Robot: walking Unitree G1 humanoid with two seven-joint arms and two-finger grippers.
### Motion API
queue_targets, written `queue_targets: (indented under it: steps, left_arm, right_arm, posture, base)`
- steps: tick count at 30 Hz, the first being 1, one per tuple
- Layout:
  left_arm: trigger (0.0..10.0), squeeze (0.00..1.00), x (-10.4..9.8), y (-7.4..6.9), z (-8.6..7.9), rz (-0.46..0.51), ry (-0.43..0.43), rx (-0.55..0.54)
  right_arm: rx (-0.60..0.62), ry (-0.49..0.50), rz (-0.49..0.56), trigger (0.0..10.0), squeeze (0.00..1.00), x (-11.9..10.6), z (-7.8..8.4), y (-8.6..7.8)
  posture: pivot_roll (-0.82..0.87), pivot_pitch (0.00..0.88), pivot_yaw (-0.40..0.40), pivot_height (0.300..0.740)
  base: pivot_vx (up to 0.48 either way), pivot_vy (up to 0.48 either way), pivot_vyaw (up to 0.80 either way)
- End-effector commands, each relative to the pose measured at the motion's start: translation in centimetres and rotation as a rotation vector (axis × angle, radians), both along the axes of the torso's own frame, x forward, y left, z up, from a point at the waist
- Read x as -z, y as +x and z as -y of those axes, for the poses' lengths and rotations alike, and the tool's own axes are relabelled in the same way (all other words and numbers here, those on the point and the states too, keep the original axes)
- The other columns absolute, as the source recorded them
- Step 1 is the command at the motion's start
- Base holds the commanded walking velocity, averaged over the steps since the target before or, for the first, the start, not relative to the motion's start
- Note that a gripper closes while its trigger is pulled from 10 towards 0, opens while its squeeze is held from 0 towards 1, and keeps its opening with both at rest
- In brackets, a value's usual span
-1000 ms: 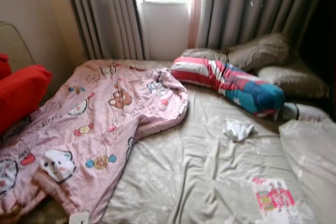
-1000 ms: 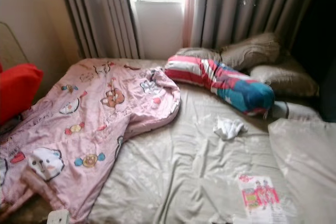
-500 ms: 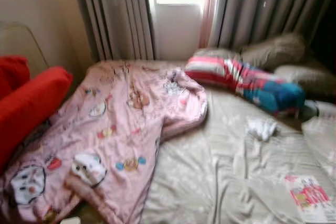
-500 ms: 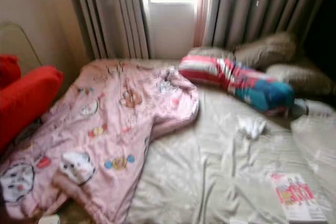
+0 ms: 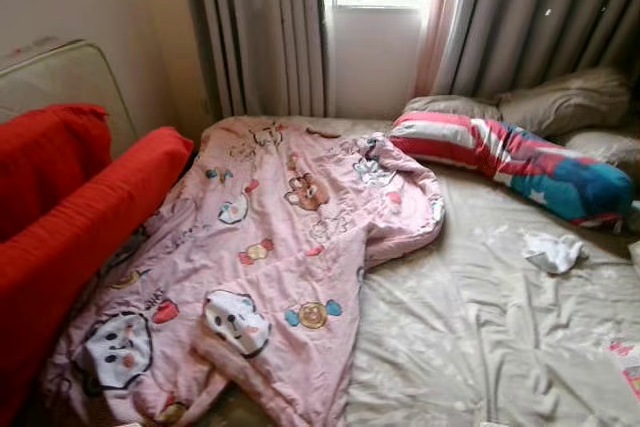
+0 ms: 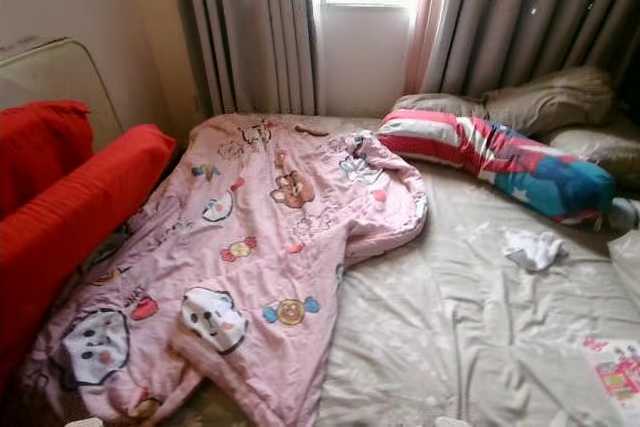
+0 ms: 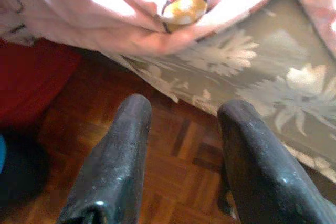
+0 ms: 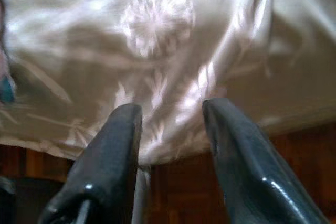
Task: Clean up the room
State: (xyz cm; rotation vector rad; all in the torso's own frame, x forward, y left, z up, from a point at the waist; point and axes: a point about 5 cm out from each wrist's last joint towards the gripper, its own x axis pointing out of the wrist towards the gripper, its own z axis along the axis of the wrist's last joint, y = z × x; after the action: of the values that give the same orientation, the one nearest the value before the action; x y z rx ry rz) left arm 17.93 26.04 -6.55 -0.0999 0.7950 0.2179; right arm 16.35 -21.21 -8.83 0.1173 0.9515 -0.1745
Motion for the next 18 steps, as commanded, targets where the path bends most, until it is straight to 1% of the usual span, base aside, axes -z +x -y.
queue_targets:
  steps: [1,18]
  left_arm:
    - [10.0,0.0,-0.01,-0.48,-0.79,-0.022,0.027,0.004]
    - [10.0,0.0,0.01,-0.67,-0.96,-0.03,0.028,0.014]
  right_arm:
    - [-0.012,0.007,0.018,10.0,0.0,-0.19,-0.53,0.64]
    - [-0.012,0.008,0.014,10.0,0.0,-0.15,-0.67,0.61]
  posture:
    - [0.03,0.035,0.019,0.74]
    - [0.03,0.036,0.023,0.74]
  base:
    - [0.0,0.0,0.0]
    - [0.0,0.0,0.0]
